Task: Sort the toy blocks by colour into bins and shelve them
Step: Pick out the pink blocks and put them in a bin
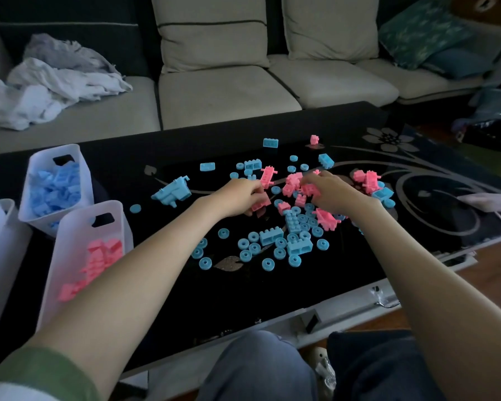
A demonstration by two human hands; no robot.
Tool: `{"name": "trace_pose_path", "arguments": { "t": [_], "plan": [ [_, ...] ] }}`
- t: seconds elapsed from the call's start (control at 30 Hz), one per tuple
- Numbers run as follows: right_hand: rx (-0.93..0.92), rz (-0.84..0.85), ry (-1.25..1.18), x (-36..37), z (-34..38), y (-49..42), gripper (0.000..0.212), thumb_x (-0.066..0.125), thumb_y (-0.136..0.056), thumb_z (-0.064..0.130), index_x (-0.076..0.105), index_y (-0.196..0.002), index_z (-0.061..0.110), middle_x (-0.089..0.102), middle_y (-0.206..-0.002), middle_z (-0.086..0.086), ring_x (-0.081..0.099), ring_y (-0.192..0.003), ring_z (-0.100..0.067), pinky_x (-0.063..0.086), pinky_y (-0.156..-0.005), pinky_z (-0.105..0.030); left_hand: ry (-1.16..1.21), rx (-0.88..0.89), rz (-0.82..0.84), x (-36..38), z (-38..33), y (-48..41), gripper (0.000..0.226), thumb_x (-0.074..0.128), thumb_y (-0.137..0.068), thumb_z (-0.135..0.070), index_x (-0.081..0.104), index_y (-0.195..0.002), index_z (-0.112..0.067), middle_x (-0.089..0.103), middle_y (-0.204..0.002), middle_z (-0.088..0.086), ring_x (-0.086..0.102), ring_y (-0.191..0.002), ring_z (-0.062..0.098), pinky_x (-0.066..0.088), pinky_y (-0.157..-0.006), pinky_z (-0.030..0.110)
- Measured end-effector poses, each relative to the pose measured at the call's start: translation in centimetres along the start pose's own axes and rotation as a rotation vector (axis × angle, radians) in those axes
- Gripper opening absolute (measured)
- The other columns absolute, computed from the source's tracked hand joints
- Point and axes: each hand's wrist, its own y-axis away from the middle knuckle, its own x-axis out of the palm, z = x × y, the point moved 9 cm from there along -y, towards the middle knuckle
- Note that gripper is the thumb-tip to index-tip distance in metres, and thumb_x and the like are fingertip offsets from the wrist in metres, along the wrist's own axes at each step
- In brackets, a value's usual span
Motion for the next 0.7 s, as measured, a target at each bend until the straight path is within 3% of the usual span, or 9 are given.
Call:
{"name": "trace_pose_path", "arguments": {
  "t": [0.2, 0.37, 0.5, 0.6, 0.7],
  "plan": [
    [-0.013, -0.178, -0.026, -1.4, 0.0, -0.1, 0.034, 0.048, -0.094, 0.013, 0.044, -0.126, 0.019, 0.052, -0.122, -0.008, 0.056, -0.098, -0.025, 0.050, -0.073, -0.034, -0.008, 0.004, -0.002, -0.2, -0.6, 0.2, 0.026, 0.048, -0.098, -0.032, 0.062, -0.112, -0.015, 0.067, -0.099, 0.001, 0.068, -0.080, 0.013, 0.051, -0.077, 0.026],
    [-0.036, -0.351, -0.062, -3.8, 1.6, 0.7, 0.034, 0.047, -0.096, 0.017, 0.044, -0.129, 0.014, 0.052, -0.125, -0.009, 0.057, -0.103, -0.026, 0.052, -0.079, -0.039, -0.030, 0.008, -0.036, -1.7, -0.8, 1.4, 0.023, 0.048, -0.098, -0.035, 0.060, -0.106, -0.018, 0.068, -0.099, 0.004, 0.068, -0.081, 0.014, 0.052, -0.079, 0.032],
    [-0.107, -0.485, -0.362, -7.4, 6.8, 3.0, 0.032, 0.049, -0.096, 0.030, 0.049, -0.124, 0.014, 0.060, -0.109, -0.003, 0.058, -0.091, -0.015, 0.044, -0.075, -0.023, 0.026, -0.017, -0.149, -6.3, 0.2, 5.0, 0.020, 0.051, -0.096, -0.037, 0.061, -0.102, -0.020, 0.069, -0.092, 0.001, 0.069, -0.076, 0.013, 0.053, -0.079, 0.033],
    [-0.178, -0.392, -0.645, -7.0, 13.7, 5.1, 0.024, 0.057, -0.092, 0.030, 0.054, -0.112, 0.017, 0.061, -0.086, 0.007, 0.057, -0.066, 0.001, 0.041, -0.056, -0.005, -0.024, -0.077, -0.236, -10.7, 2.7, 10.2, 0.020, 0.052, -0.096, -0.035, 0.063, -0.098, -0.019, 0.069, -0.088, 0.002, 0.068, -0.078, 0.016, 0.051, -0.078, 0.033],
    [-0.330, -0.106, -0.802, -3.7, 22.9, 7.7, 0.020, 0.061, -0.090, 0.023, 0.055, -0.108, 0.015, 0.068, -0.081, -0.003, 0.063, -0.056, -0.001, 0.048, -0.052, -0.012, -0.107, -0.225, -0.270, -13.8, 7.6, 16.1, 0.021, 0.052, -0.096, -0.033, 0.063, -0.092, -0.016, 0.069, -0.083, 0.004, 0.065, -0.077, 0.019, 0.050, -0.077, 0.033]
  ]
}}
